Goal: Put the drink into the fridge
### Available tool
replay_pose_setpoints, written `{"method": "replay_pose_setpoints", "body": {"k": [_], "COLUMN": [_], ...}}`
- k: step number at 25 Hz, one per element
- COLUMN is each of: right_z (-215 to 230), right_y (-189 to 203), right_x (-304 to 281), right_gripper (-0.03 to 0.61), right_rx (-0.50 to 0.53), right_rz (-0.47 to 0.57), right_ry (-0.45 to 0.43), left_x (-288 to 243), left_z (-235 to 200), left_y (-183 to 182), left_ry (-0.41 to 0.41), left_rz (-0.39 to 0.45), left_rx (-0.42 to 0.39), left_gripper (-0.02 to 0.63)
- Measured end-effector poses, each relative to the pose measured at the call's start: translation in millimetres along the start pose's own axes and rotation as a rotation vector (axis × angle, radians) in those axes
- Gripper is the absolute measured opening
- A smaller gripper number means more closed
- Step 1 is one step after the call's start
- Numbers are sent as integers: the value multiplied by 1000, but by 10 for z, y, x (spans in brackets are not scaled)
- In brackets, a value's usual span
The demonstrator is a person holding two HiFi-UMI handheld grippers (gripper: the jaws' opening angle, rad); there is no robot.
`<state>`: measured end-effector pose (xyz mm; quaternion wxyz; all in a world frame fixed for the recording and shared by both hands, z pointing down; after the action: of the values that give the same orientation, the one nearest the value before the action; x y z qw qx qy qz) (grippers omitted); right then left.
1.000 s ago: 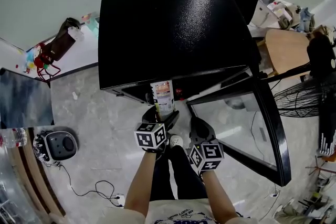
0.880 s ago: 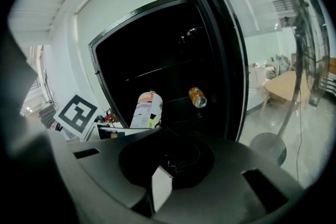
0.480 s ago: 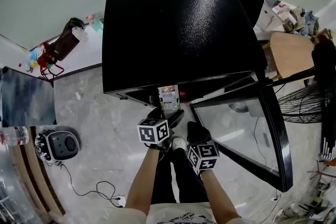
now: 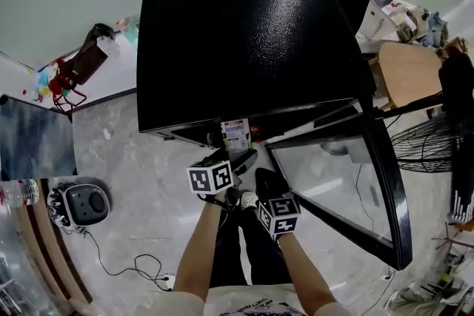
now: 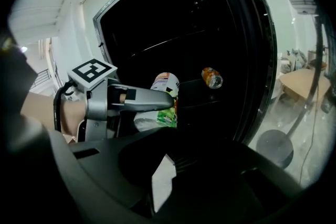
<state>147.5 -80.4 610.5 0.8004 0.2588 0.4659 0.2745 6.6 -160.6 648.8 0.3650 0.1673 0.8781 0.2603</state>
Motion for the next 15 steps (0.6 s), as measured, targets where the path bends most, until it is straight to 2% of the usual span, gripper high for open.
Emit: {"method": "replay_pose_setpoints", "body": {"k": [15], "right_z": [-37], "right_y": [31], "right_x": [-151], "right_gripper": [-3], "right_rx": [10], "right_rz": [-31], "right_ry": [-20], "left_x": [-54], "left_z": [-81], "left_y": [23], "left_ry": [49], "left_rz": [-8], "left_rx": [109], "left_gripper": [431]}}
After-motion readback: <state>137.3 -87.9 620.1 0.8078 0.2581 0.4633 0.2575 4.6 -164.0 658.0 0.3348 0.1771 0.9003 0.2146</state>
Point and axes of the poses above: the fingertips, and each gripper's own axes: x backward along the fingers, z to its right, y out of its underside, the point moved 9 cm from there along x, backward along the fingers, and after that the axes turned 12 degrees about -x, right-handed, at the moved point
